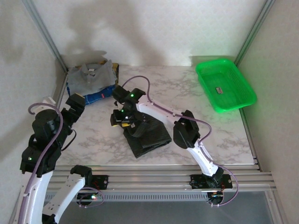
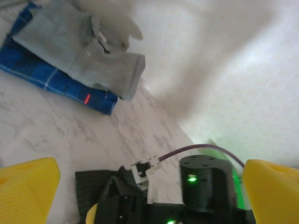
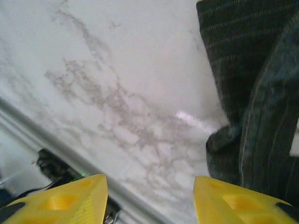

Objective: Fold and stack the long sleeve shirts

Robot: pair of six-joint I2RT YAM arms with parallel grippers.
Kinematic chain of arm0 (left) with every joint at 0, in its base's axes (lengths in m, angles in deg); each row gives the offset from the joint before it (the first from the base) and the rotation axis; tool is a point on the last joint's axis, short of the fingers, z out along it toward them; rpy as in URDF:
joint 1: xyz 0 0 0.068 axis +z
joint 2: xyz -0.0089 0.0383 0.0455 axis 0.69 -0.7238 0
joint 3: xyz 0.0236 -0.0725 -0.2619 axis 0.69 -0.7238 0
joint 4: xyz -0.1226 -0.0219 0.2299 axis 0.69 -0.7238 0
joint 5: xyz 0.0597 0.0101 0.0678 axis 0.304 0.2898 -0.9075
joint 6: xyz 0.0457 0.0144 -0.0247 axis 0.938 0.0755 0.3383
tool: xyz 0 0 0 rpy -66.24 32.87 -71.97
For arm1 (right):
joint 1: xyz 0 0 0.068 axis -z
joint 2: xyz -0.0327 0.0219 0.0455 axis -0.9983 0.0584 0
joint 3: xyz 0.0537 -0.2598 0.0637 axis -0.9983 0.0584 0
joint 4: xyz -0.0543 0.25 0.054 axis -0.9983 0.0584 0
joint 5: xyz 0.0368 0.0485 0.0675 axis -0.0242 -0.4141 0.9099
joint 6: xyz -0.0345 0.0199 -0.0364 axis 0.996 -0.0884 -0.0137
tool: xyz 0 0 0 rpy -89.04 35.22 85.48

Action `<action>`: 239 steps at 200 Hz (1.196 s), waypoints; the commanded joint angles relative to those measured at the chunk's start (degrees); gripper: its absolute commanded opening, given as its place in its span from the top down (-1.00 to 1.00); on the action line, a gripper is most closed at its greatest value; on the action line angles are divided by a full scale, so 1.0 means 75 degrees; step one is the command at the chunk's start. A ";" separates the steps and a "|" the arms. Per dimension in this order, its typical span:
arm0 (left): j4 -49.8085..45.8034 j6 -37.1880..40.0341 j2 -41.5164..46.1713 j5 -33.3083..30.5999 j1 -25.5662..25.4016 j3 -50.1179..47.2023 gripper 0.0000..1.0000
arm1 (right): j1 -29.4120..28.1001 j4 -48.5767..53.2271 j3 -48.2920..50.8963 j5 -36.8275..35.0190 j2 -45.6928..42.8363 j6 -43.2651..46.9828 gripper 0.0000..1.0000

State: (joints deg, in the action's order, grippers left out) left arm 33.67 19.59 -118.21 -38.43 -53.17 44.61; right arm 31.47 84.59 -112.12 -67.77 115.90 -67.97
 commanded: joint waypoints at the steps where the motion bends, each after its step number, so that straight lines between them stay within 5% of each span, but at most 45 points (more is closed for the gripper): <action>1: -0.0190 -0.0619 0.0189 0.1181 0.0048 -0.1097 -0.99 | 0.0821 0.0100 0.0806 0.0110 -0.1530 -0.0372 -0.05; 28: 0.0483 -0.0920 -0.0138 0.2768 -0.0239 -0.2783 -0.88 | 0.1979 0.0431 0.2577 -0.1310 -0.2909 0.0196 0.00; 48: 0.1012 -0.1202 -0.0785 0.2239 -0.1538 -0.3325 -0.77 | 0.2454 0.0150 0.4050 -0.1971 -0.3270 0.0782 0.24; 72: 0.2625 -0.1662 -0.2406 0.2640 -0.2583 -0.4028 -0.56 | 0.2552 -0.1044 0.5764 -0.1866 -0.3624 0.0886 0.56; 97: 0.3460 -0.1496 -0.4293 0.2499 -0.2878 -0.3833 -0.57 | 0.2530 -0.1981 0.7029 -0.1652 -0.3780 0.0364 0.67; 140: 0.3650 -0.0034 -0.7265 0.2229 -0.2614 -0.1865 -0.52 | 0.1920 -0.3013 0.7863 -0.0953 -0.3662 -0.0539 0.71; 193: 0.3315 0.1990 -0.9871 0.2043 -0.2001 0.1274 -0.38 | 0.0669 -0.5492 0.8155 0.0438 -0.3114 -0.3138 0.78; 239: 0.3444 0.3151 -1.1246 0.3778 -0.1739 0.3467 -0.56 | 0.0237 -0.7664 0.6683 0.0843 -0.1671 -0.5345 0.76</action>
State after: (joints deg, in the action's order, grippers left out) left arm 59.46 36.01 -199.03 -18.21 -67.20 64.45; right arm 34.20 41.29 -56.32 -64.98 98.00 -94.09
